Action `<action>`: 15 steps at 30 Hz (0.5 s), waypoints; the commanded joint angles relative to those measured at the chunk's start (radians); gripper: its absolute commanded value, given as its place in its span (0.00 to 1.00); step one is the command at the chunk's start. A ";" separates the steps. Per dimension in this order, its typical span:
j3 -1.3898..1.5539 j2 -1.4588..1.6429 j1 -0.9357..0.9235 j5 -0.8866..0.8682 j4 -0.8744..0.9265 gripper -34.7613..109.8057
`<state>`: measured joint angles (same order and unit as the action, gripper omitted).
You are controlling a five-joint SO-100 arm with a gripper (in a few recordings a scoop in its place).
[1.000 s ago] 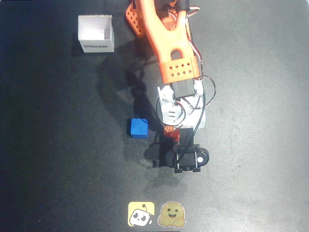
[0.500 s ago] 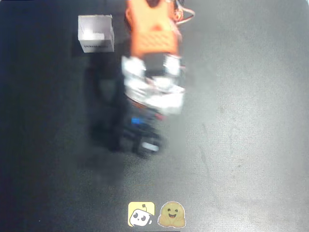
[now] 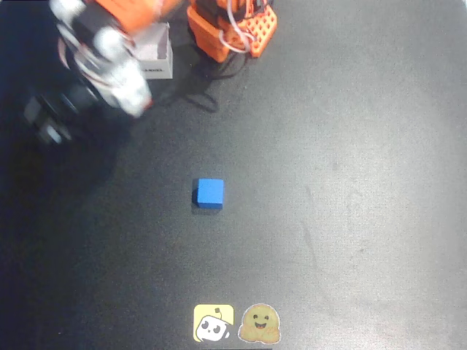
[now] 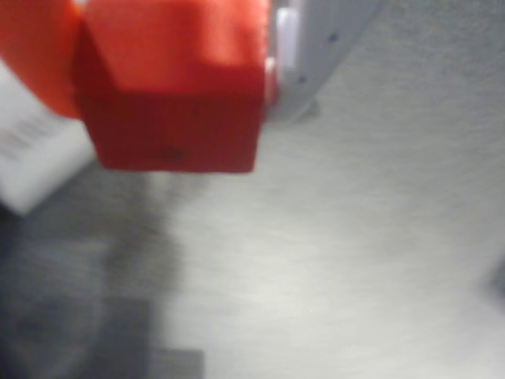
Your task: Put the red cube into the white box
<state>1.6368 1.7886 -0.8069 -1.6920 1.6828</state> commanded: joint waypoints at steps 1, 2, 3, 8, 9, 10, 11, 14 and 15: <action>0.051 0.101 -0.100 0.028 -0.018 0.24; 0.078 0.130 -0.129 0.041 -0.025 0.24; 0.109 0.160 -0.163 0.061 -0.032 0.24; 0.256 0.291 -0.256 0.112 -0.051 0.24; 0.282 0.319 -0.258 0.112 -0.051 0.24; 0.307 0.344 -0.256 0.110 -0.049 0.24; 0.328 0.364 -0.253 0.110 -0.044 0.24; 0.354 0.388 -0.247 0.110 -0.017 0.24; 0.354 0.388 -0.247 0.112 -0.008 0.24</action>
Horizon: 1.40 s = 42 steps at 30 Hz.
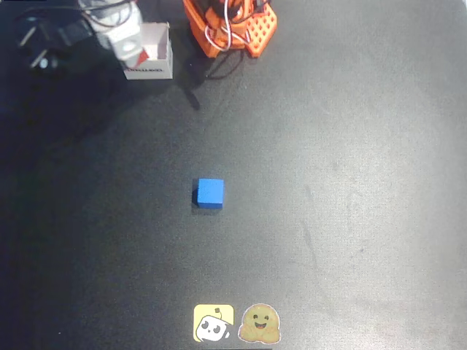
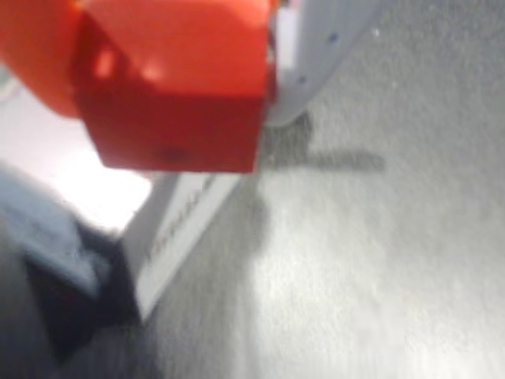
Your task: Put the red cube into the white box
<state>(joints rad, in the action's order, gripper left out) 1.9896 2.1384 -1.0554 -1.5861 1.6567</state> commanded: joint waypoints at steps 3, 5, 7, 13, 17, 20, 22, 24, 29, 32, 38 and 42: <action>0.003 0.041 -0.005 0.009 0.031 0.24; 0.005 0.041 -0.008 0.011 0.031 0.24; 0.006 0.043 -0.009 0.011 0.031 0.24; 0.012 0.044 -0.028 0.023 0.014 0.24; 0.025 0.043 -0.035 0.074 -0.018 0.24; 0.040 0.038 -0.041 0.120 -0.044 0.24; 0.044 0.038 -0.048 0.132 -0.048 0.24; 0.043 0.040 -0.066 0.143 -0.048 0.24; 0.051 0.037 -0.146 0.144 -0.051 0.24; 0.052 0.038 -0.199 0.153 -0.046 0.24; 0.086 0.037 -0.290 0.176 -0.057 0.24; 0.087 0.035 -0.301 0.175 -0.058 0.24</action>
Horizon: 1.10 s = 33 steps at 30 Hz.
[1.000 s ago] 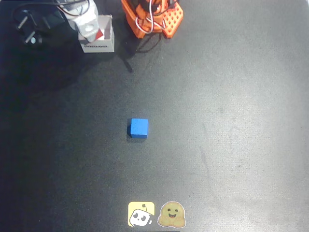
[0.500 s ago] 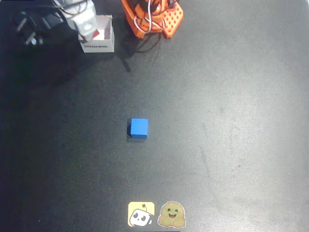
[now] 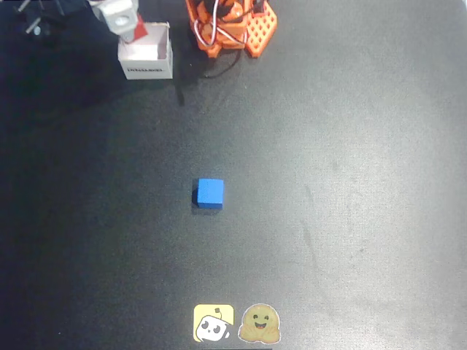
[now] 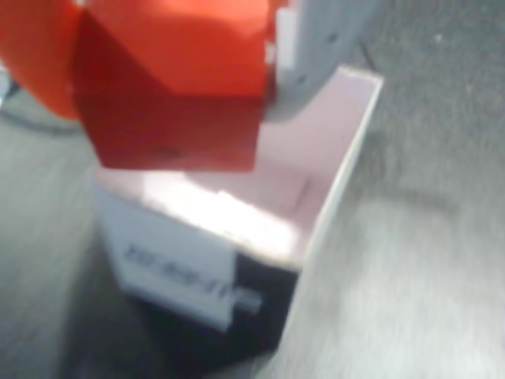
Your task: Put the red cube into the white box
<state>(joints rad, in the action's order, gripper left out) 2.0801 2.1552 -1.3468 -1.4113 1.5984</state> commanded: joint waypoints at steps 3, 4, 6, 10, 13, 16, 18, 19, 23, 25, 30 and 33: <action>-0.003 0.018 -0.009 -0.002 0.006 0.24; -0.003 0.018 -0.009 0.000 0.008 0.24; -0.002 0.018 -0.008 0.000 0.012 0.24; -0.002 0.015 0.000 -0.003 0.026 0.24; -0.002 0.003 0.000 -0.003 0.035 0.24; -0.002 -0.006 0.002 -0.002 0.043 0.24; -0.002 -0.008 0.009 -0.002 0.046 0.28; -0.002 -0.008 0.014 0.002 0.046 0.30; -0.011 -0.006 0.026 0.009 0.046 0.33; -0.011 -0.008 0.034 0.012 0.043 0.35; -0.012 -0.008 0.055 0.014 0.040 0.37; -0.014 -0.002 0.072 0.015 0.040 0.38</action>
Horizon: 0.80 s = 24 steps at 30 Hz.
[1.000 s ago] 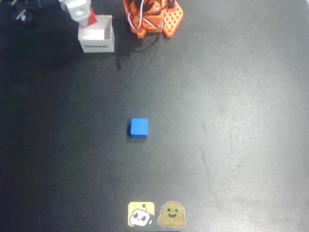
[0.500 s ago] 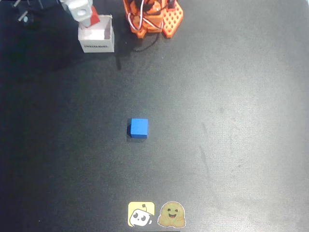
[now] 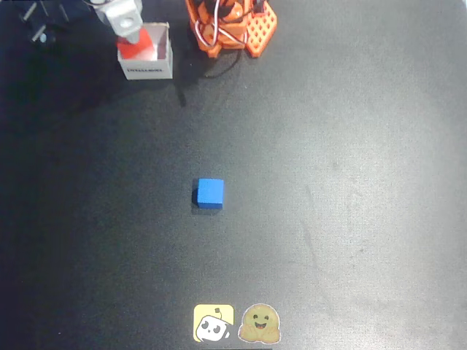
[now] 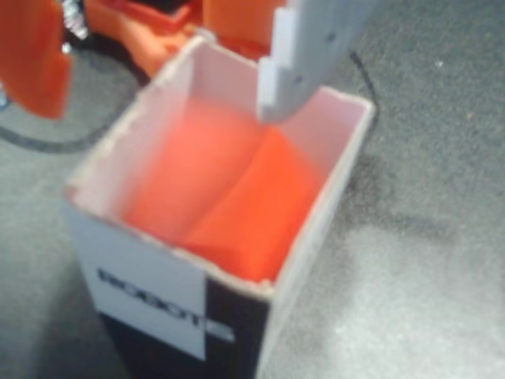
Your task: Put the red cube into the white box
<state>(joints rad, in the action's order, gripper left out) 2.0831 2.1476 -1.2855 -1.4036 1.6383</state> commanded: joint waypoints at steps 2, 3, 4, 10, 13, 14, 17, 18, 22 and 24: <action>-0.021 0.006 0.018 0.008 -0.003 0.38; -0.021 0.006 0.021 0.008 -0.005 0.38; -0.023 0.006 0.025 0.008 -0.005 0.38; -0.123 0.005 0.089 0.071 -0.032 0.24; -0.202 0.006 0.242 0.114 -0.058 0.24; -0.224 0.008 0.311 0.114 -0.069 0.24; -0.259 0.011 0.560 0.121 -0.130 0.24; -0.259 0.011 0.650 0.126 -0.169 0.24; -0.225 -0.005 0.953 0.104 -0.356 0.24; -0.193 -0.009 1.054 0.106 -0.434 0.24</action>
<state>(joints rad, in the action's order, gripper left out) 1.8776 2.1399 -0.3774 -1.2901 1.3039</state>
